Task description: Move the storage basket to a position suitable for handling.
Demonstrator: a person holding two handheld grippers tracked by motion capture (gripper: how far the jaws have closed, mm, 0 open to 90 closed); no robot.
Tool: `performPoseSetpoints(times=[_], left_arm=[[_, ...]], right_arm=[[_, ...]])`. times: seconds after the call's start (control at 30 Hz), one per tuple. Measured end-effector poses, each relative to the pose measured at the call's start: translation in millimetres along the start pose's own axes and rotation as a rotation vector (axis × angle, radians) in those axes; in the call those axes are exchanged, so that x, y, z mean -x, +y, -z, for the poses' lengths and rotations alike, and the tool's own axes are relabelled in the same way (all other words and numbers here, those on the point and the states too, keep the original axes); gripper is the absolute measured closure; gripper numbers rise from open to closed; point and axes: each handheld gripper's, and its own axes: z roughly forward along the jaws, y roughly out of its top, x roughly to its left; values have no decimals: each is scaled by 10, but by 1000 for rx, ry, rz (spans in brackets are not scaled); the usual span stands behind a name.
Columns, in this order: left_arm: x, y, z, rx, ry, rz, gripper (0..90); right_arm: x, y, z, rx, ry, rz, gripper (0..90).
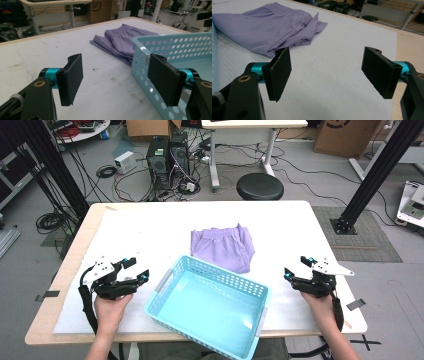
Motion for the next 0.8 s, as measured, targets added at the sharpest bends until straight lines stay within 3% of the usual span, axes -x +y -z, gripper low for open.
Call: performPoseSetpoints(times=[0.2,0.47,0.63,0.8], left_arm=[[17,21,15,17,-40,-21,286],[64,41,27,3,-82,-28,281],[103,61,116,3,-99,-26,279],[165,31,277,11,-89,-16,275]], right_arm=[[6,2,43,20,-15,0,243],[-20,16,56,36,-36,11,247],[-72,29,87,39,-41,23,250],[-142,59,156,54,-41,19,250]])
